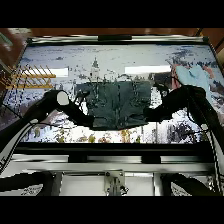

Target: Fold the shirts.

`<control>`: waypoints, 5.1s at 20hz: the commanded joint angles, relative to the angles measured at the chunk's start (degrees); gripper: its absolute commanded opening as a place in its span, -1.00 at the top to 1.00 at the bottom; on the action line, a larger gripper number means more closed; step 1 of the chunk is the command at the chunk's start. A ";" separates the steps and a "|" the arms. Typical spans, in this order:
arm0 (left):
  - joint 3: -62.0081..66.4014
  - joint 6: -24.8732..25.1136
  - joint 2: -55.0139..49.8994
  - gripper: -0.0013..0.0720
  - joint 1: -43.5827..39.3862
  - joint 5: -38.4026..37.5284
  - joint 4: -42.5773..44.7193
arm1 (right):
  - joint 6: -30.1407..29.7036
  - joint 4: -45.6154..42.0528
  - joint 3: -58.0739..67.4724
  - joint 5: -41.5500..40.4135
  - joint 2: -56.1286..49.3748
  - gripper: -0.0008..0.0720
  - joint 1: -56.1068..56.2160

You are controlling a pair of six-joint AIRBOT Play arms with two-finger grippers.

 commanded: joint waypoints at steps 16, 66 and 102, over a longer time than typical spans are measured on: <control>0.09 -3.06 8.48 -0.84 5.57 6.45 0.52 | 8.70 -4.61 -5.81 4.37 -0.04 0.75 0.00; 4.70 -3.39 -4.72 -0.84 12.17 18.64 -8.00 | -14.93 -13.25 6.40 6.60 -10.49 -0.61 38.25; 11.63 20.63 -13.51 0.76 6.95 12.85 -35.32 | -12.17 -4.92 6.56 11.02 0.55 -0.75 8.68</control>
